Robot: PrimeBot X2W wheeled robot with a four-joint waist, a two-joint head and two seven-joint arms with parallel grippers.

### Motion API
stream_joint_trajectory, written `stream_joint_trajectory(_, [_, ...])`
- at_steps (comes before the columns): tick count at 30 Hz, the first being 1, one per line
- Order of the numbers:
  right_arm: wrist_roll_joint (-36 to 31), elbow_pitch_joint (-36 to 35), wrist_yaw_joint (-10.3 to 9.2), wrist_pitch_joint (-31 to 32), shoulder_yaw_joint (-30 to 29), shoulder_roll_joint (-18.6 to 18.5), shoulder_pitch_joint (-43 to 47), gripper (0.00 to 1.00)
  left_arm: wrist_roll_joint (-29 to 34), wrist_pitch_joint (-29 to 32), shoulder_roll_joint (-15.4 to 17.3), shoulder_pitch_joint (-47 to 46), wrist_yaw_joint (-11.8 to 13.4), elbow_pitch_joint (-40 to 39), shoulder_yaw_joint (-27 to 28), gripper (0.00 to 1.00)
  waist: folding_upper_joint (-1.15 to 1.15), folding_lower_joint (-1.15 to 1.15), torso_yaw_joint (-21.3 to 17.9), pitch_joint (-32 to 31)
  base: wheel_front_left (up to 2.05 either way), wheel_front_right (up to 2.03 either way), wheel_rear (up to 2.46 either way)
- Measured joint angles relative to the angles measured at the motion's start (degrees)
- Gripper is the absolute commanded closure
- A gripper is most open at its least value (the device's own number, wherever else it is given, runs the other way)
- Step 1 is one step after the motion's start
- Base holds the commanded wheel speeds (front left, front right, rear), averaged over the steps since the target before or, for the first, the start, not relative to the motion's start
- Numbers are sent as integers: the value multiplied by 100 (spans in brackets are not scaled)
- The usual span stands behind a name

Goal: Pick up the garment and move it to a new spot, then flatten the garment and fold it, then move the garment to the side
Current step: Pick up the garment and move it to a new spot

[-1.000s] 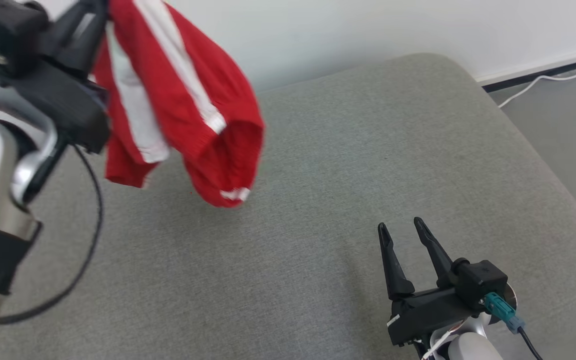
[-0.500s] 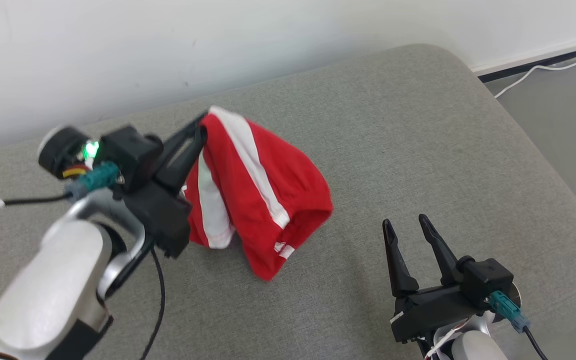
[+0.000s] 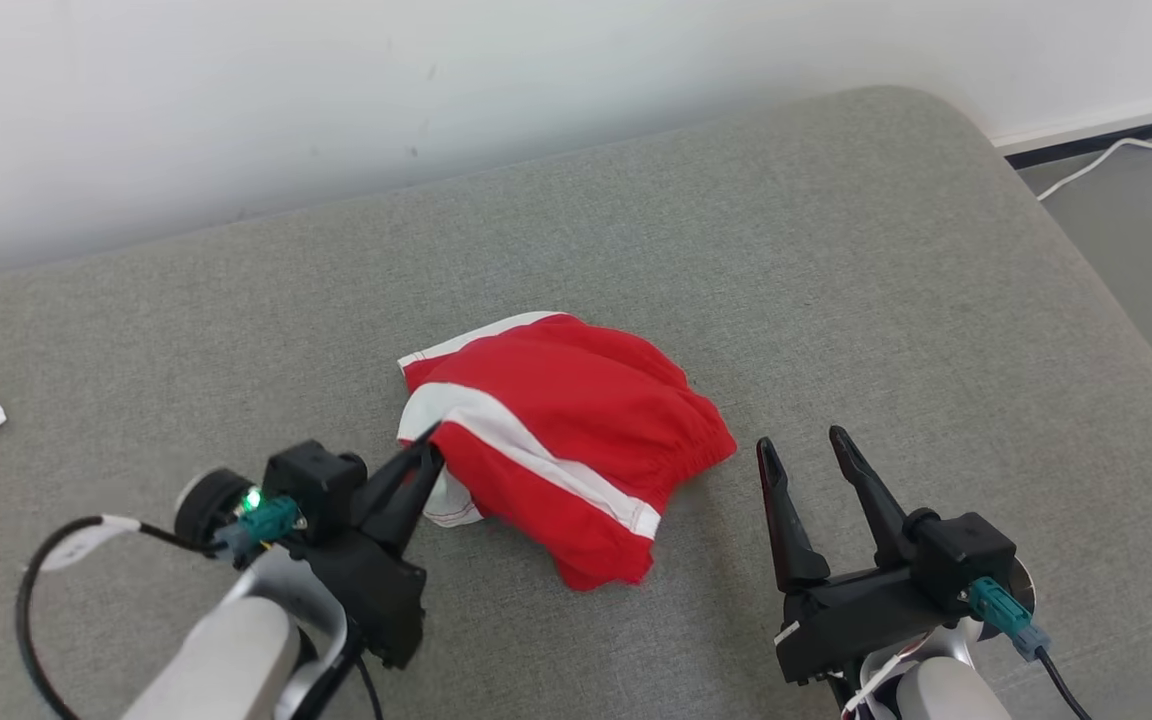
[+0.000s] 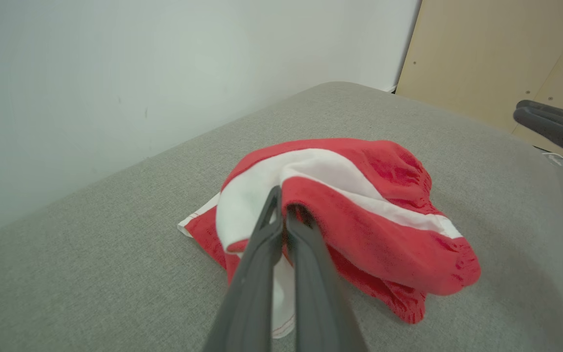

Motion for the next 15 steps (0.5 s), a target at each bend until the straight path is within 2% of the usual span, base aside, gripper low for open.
stream_joint_trajectory(10, [-30, 79, 0, 0, -15, 0, -5, 0, -82, -565, -479, 122, -44, 768, -181, 99, 0, 0, 124, -71, 0, 0, 0])
stream_joint_trajectory(11, [-41, 87, 0, 0, -18, -1, -5, 0, -82, -603, -523, 124, -45, 824, -209, 58, 0, 0, 144, -83, 0, 0, 0])
stream_joint_trajectory(12, [-45, 96, 0, 0, -10, -1, -4, 0, -82, -627, -568, 128, -53, 892, -243, 0, 0, 0, 166, -96, 0, 0, 0])
stream_joint_trajectory(15, [-47, 123, 0, 0, -7, 0, -1, 0, -104, -704, -704, 235, -88, 1060, -353, 0, 0, 0, 230, -131, 0, 0, 0])
